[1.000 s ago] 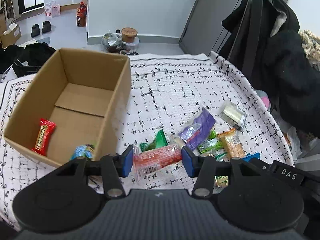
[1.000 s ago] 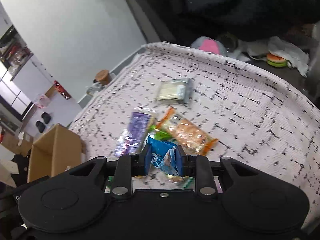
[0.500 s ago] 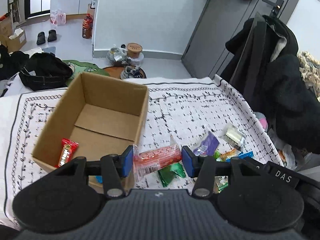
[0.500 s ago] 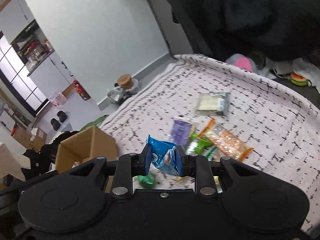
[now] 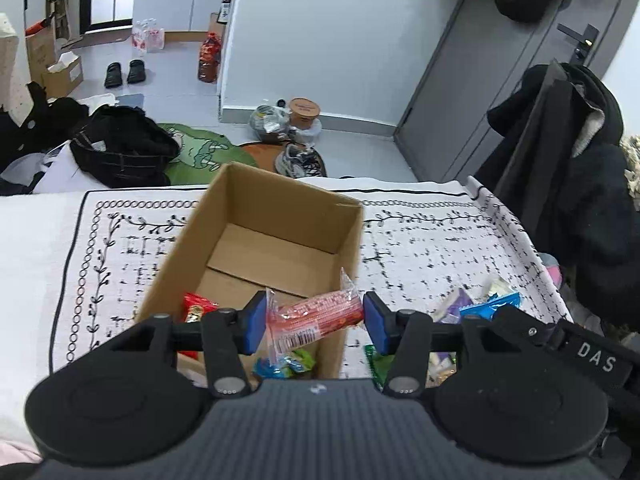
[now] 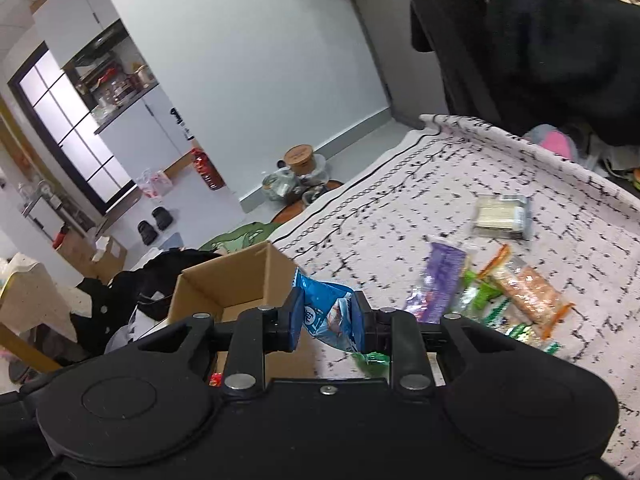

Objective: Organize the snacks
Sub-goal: 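Carry the pink candy into the box with the left gripper while the right carries a blue bag there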

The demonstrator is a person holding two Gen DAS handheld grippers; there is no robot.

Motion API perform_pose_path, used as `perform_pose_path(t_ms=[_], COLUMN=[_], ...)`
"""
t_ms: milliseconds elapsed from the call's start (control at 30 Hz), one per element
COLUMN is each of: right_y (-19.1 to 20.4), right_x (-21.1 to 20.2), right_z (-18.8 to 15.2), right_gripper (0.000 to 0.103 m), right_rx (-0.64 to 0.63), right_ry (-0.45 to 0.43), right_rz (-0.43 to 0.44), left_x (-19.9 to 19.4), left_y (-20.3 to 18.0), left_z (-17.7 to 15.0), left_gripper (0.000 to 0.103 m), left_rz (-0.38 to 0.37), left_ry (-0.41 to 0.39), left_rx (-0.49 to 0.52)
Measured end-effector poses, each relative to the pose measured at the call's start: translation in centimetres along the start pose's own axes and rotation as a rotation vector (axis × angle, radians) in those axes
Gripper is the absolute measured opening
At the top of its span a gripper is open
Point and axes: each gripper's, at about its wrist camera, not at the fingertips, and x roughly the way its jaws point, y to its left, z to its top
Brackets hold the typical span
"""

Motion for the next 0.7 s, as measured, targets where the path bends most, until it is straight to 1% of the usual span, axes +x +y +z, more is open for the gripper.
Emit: perform_pose_path(t_ms=[133, 267, 333, 433, 567, 633, 700], right_y=[1.0, 2.1, 2.6, 3.5, 4.9, 5.4, 5.5], right_x=[0.7, 1.3, 1.6, 2.0, 2.6, 2.9, 3.4], right_z=[-0.4, -0.7, -0.7, -0.8, -0.8, -0.8, -0.6], right_gripper=[0.025, 0.025, 0.025, 0.025, 0.025, 0.027, 0.034], right_rx=[-0.014, -0.026, -0.031, -0.032, -0.028, -0.013, 0.013], right_ry=[0.015, 0.031, 0.036, 0.047, 0.064, 0.076, 0.1], right_rz=[0.014, 0.027, 0.034, 0.054, 0.099, 0.129, 0.161], left_x=[0.2, 0.7, 0.8, 1.1, 0.9, 0.8, 0.8], left_y=[1.1, 2.5, 3.0, 3.7, 4.6, 5.0, 5.4], left_z=[0.3, 0.3, 0.3, 0.3, 0.3, 0.3, 0.4], left_gripper=[0.05, 0.051, 0.053, 0.053, 0.054, 0.054, 0.056], left_rz=[0.011, 0.022, 0.026, 0.025, 0.036, 0.041, 0.048], left_ry=[0.0, 0.017, 0.017, 0.03, 0.026, 0.025, 0.027], left_rx=[-0.019, -0.055, -0.069, -0.091, -0.108, -0.113, -0.119])
